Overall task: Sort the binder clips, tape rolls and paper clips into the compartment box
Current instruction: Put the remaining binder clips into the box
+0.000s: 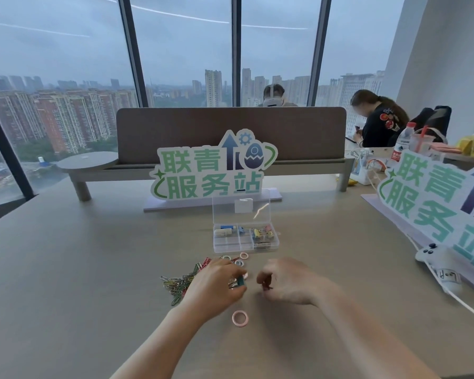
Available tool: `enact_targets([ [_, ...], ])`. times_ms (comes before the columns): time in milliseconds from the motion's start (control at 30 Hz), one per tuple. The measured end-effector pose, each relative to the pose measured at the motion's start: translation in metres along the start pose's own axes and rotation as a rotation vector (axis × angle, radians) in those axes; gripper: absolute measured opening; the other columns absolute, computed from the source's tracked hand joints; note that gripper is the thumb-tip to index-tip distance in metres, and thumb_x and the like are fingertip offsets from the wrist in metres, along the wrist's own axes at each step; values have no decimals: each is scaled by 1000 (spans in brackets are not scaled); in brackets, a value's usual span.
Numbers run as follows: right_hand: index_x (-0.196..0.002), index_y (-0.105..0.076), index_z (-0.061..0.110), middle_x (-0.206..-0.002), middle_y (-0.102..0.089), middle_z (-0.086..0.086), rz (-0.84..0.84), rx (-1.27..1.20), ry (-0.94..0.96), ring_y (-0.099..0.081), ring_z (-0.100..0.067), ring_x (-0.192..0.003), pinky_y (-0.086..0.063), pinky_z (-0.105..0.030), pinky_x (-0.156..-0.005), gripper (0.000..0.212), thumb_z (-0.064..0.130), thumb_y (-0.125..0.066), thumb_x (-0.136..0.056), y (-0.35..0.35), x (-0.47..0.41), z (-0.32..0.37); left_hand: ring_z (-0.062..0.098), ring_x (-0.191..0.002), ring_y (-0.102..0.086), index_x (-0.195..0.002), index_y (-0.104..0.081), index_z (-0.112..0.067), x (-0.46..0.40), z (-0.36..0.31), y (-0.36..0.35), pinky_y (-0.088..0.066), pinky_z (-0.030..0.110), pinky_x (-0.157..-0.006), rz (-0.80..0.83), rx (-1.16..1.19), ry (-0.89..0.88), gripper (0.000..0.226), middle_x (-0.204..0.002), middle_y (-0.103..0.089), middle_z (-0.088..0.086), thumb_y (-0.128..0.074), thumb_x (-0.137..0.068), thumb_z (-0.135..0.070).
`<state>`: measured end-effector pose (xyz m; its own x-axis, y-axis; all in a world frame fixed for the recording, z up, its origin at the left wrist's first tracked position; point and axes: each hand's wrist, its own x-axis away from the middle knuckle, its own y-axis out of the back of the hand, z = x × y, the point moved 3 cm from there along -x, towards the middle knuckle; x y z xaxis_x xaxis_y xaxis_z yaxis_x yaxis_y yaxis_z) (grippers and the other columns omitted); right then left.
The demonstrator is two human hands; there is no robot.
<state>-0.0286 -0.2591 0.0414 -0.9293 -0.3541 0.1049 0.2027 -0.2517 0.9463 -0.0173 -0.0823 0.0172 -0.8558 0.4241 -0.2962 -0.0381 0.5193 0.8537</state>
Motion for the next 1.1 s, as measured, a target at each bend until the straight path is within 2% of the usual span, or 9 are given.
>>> enact_targets([
  [167, -108, -66, 26, -110, -66, 6, -175, 22, 13, -61, -19, -100, -47, -29, -77, 32, 30, -61, -78, 21, -21, -15, 7, -101, -53, -118, -58, -35, -28, 1, 7, -47, 29, -85, -33, 57, 68, 39, -100, -61, -19, -68, -80, -35],
  [267, -100, -62, 27, -101, -66, 8, -274, 4, 1, -62, -20, -93, -45, -29, -69, 24, 30, -62, -76, 34, -40, -24, 9, -96, -56, -118, -56, -35, -52, 3, 9, -51, 34, -84, -32, 65, 122, 40, -99, -58, -20, -68, -80, -35],
  [367, -96, -58, 28, -97, -65, 9, -323, 6, -10, -60, -17, -89, -48, -32, -70, 20, 31, -64, -77, 47, -61, -33, 9, -92, -57, -112, -56, -33, -80, 7, 10, -51, 34, -81, -52, 59, 141, 35, -103, -62, -16, -68, -79, -34],
  [567, -85, -52, 27, -89, -63, 9, -312, 53, -18, -57, -17, -84, -48, -34, -66, 12, 27, -61, -77, 59, -100, -53, 13, -88, -59, -106, -54, -28, -130, 22, 6, -50, 30, -75, -64, 29, 159, 29, -105, -62, -8, -69, -81, -33],
  [700, -79, -48, 29, -84, -59, 11, -302, 64, -14, -55, -14, -79, -38, -28, -57, 13, 26, -61, -78, 58, -121, -64, 13, -89, -55, -105, -53, -26, -154, 30, -5, -48, 29, -73, -46, 12, 154, 28, -105, -62, -8, -68, -82, -32],
  [933, -84, -53, 28, -91, -63, 9, -259, 100, 2, -57, -16, -83, -41, -30, -60, 9, 28, -61, -80, 56, -146, -75, 16, -88, -58, -97, -49, -34, -180, 44, -25, -54, 37, -76, 17, -11, 180, 27, -103, -60, -7, -69, -80, -41],
  [1100, -85, -53, 28, -95, -63, 9, -225, 114, 7, -56, -16, -85, -42, -30, -62, 10, 29, -62, -82, 55, -155, -80, 16, -92, -57, -97, -50, -33, -190, 50, -33, -48, 30, -71, 44, -14, 168, 25, -107, -62, -7, -68, -81, -40],
])
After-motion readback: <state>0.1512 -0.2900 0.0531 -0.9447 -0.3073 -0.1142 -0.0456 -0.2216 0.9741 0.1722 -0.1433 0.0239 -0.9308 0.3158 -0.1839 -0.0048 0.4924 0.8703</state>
